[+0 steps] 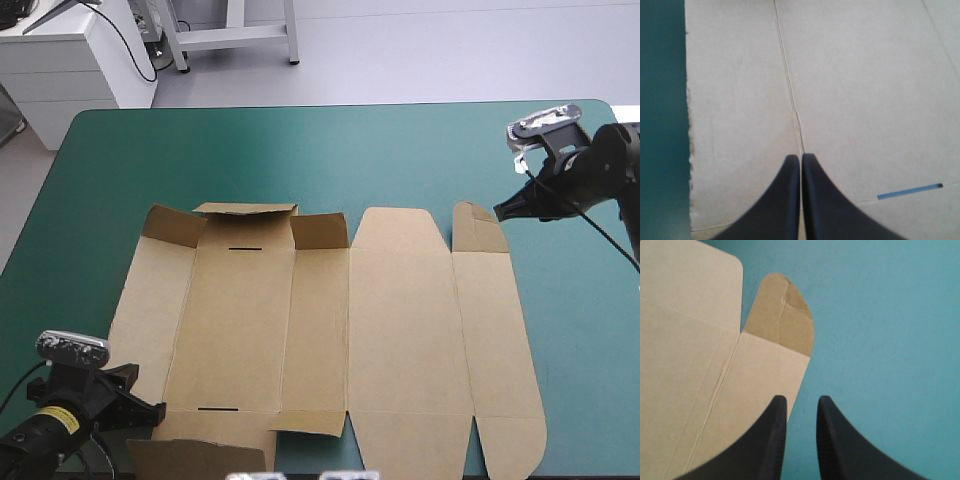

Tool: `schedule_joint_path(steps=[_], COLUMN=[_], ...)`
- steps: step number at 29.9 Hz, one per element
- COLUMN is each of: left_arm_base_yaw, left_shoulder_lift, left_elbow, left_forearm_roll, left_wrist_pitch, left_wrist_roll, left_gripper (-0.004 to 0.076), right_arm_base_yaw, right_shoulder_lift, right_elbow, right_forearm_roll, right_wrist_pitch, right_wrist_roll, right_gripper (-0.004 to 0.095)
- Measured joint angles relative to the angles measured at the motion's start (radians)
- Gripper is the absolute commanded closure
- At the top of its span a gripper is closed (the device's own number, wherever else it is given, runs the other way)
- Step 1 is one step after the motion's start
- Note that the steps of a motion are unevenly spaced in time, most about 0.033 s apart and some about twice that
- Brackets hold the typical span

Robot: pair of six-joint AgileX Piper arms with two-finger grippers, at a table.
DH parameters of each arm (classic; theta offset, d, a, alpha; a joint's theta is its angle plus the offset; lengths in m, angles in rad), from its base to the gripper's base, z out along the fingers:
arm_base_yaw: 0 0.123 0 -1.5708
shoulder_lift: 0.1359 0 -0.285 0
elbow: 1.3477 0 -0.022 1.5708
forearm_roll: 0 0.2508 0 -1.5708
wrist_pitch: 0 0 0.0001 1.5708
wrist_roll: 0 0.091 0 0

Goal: Fold the box

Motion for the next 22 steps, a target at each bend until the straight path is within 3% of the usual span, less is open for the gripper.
schedule_joint_path(steps=[12, 22], left_arm_base_yaw=[0.0, 0.053], left_shoulder_lift=[0.346, 0.638], left_elbow=[-0.393, -0.457], left_forearm_roll=[0.204, 0.16], left_wrist_pitch=[0.123, 0.094], left_wrist_roll=[-0.169, -0.161], left_gripper=[0.0731, 0.071], right_arm_base_yaw=[-0.002, -0.002], right_shoulder_lift=[-0.064, -0.115], right_elbow=[0.174, 0.293], right_forearm_roll=[0.032, 0.033], right_wrist_pitch=[-0.049, -0.065], right_wrist_roll=[0.052, 0.052], right_gripper=[0.0728, 0.077])
